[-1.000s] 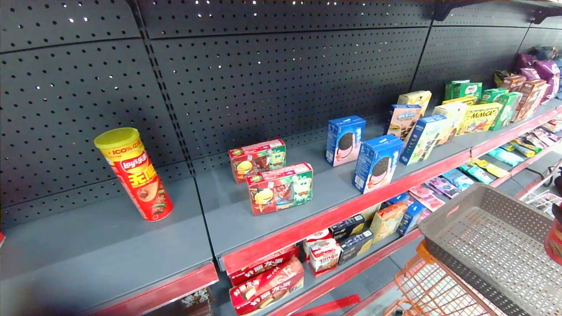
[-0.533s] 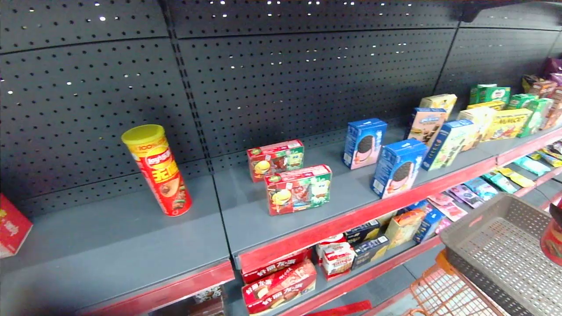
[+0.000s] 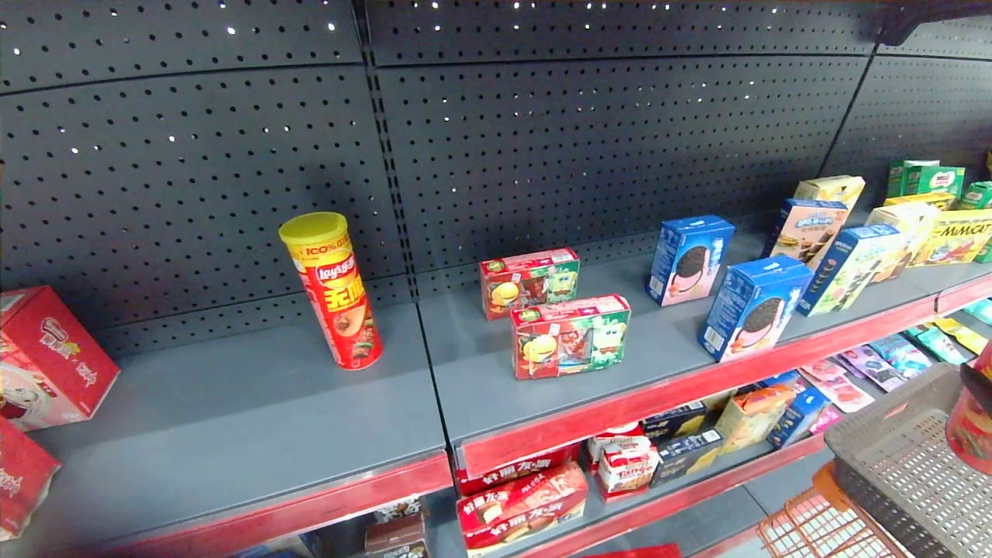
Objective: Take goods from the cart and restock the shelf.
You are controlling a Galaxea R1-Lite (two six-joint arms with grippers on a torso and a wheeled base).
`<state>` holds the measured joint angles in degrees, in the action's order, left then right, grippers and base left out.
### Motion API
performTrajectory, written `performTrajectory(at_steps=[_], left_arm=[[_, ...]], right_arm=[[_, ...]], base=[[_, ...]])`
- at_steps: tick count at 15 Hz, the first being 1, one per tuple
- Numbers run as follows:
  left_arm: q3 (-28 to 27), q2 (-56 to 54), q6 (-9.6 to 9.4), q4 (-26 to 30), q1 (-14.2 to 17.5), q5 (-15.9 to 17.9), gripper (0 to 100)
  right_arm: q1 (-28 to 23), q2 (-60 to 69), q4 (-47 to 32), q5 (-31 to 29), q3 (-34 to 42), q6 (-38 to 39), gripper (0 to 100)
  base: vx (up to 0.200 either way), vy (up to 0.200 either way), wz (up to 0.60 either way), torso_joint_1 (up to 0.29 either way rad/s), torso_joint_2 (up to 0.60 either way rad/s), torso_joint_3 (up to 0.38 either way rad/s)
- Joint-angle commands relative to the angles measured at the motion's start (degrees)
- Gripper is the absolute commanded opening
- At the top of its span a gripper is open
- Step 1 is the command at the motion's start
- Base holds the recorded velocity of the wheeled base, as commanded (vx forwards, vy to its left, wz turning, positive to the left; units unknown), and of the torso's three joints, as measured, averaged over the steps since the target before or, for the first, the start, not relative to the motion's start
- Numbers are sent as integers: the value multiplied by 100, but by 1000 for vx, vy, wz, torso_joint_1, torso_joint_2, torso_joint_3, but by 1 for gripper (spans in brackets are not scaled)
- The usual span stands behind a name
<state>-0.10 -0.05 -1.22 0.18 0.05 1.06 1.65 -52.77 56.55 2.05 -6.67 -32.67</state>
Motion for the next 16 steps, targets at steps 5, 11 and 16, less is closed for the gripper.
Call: performTrajectory(at_steps=[5, 11, 16], left_arm=[[1, 5, -1, -1, 4, -1, 100], [1, 5, -1, -1, 4, -1, 100], [1, 5, -1, -1, 4, -1, 100]], right_arm=[[38, 4, 14, -3, 8, -2, 0], [38, 4, 14, 6, -1, -11, 0], [38, 30, 14, 6, 34, -82, 0]], base=[[0, 0, 480, 3, 2, 0], [0, 0, 500, 4, 2, 1], [0, 0, 0, 0, 0, 0]])
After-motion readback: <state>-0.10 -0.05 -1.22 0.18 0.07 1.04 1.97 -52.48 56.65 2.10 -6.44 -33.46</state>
